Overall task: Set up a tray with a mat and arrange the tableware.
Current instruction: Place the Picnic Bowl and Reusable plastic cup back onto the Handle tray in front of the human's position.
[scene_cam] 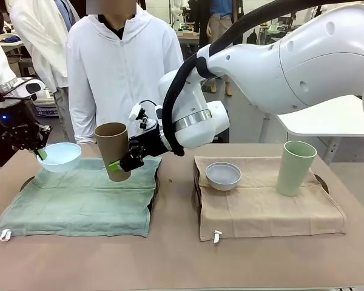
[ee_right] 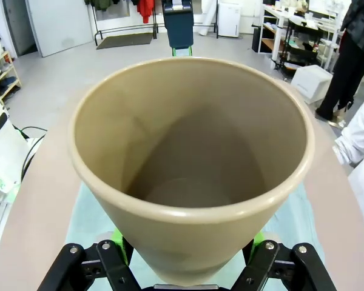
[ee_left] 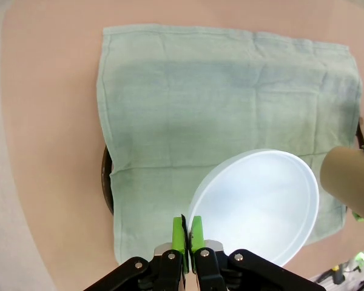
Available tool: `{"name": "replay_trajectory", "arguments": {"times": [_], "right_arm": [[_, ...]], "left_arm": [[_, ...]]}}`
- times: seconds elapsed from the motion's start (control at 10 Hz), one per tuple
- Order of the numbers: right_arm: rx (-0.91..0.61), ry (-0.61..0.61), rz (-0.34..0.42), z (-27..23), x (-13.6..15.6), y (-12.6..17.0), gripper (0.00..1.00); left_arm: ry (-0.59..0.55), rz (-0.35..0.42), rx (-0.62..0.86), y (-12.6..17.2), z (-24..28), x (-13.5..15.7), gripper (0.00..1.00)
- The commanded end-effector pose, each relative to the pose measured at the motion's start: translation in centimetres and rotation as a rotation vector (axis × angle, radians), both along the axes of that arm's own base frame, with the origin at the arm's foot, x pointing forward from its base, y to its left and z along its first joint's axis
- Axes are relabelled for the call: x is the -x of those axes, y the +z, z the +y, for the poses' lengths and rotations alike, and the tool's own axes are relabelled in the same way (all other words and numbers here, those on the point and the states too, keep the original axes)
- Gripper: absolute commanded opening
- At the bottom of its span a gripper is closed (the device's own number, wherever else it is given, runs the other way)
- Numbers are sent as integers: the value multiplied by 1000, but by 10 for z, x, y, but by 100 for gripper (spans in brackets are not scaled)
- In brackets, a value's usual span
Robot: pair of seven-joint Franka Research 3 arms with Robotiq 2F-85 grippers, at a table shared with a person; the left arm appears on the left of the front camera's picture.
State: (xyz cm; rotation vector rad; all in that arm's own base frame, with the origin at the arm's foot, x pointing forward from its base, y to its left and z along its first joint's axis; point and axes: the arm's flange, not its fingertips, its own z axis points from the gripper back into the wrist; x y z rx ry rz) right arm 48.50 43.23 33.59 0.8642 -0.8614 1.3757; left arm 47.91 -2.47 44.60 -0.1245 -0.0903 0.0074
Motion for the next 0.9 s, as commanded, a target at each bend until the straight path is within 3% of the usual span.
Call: {"name": "replay_trajectory", "arguments": {"times": [0.0, 0.2, 0.8], "right_arm": [[-10, 22, 15, -1, -1, -7, 83], [-1, 5, 4, 0, 0, -2, 83], [-43, 62, -54, 3, -5, -41, 83]], "left_arm": [[7, 8, 2, 5, 0, 4, 4], [0, 1, 0, 1, 0, 1, 4], [-65, -10, -6, -53, -3, -23, 4]]}}
